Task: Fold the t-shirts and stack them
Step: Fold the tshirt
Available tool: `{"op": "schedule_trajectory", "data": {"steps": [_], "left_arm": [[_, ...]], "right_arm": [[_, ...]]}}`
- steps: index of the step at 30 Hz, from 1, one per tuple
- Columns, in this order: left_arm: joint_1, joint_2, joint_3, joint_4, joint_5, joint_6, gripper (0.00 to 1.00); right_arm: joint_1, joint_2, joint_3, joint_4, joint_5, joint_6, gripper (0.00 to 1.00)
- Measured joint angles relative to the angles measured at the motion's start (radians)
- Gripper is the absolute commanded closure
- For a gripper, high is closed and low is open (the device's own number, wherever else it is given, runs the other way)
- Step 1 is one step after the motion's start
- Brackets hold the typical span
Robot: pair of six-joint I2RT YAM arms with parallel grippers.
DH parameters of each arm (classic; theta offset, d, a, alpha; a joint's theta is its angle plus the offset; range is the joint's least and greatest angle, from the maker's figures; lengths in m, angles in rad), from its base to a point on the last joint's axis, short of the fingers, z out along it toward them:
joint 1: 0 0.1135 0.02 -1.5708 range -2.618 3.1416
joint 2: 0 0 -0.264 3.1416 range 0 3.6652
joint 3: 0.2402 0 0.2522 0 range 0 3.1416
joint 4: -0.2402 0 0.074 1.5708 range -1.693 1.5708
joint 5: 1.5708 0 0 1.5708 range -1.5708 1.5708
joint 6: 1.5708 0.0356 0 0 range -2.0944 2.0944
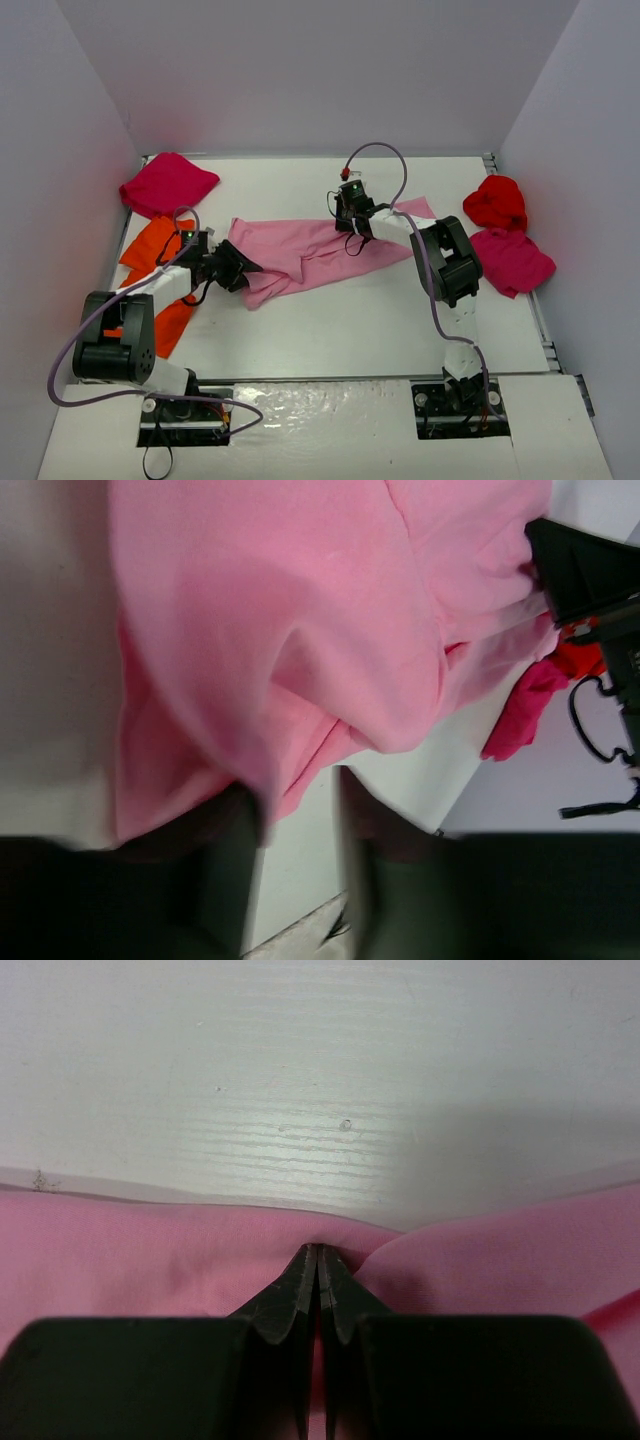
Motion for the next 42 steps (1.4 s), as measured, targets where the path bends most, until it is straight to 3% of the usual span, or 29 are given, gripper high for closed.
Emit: {"op": "schedule_trajectory", "data": {"steps": [2,20,22,25,28,33,42], "left_arm": [[-0.001,-0.004,0.0,0.002,0.005,0.0,0.91],[-0.001,-0.261,0.014,-0.206,0.017,0.007,0.9],[-0.001,-0.268,0.014,-0.22,0.017,0.007,0.88],[-0.001,-0.275,0.014,-0.234,0.015,0.011,0.63],[-0.001,-0.276,0.016,-0.254,0.007,0.026,0.5],[-0.001,-0.268,0.02,-0.313,-0.008,0.057,0.44],[-0.001,-0.256,-0.061,-0.273,-0.048,0.028,0.44]], "right_arm": [[0.0,0.0,0.0,0.0,0.0,0.0,1.0],[-0.001,0.005,0.006,0.0,-0.023,0.0,1.0],[-0.001,0.005,0.006,0.0,-0.024,0.0,1.0],[-0.001,0.005,0.006,0.0,-0.025,0.0,1.0],[-0.001,0.005,0.006,0.0,-0.025,0.0,1.0],[-0.001,0.005,0.006,0.0,-0.026,0.0,1.0],[-0.002,0.005,0.006,0.001,-0.026,0.0,1.0]]}}
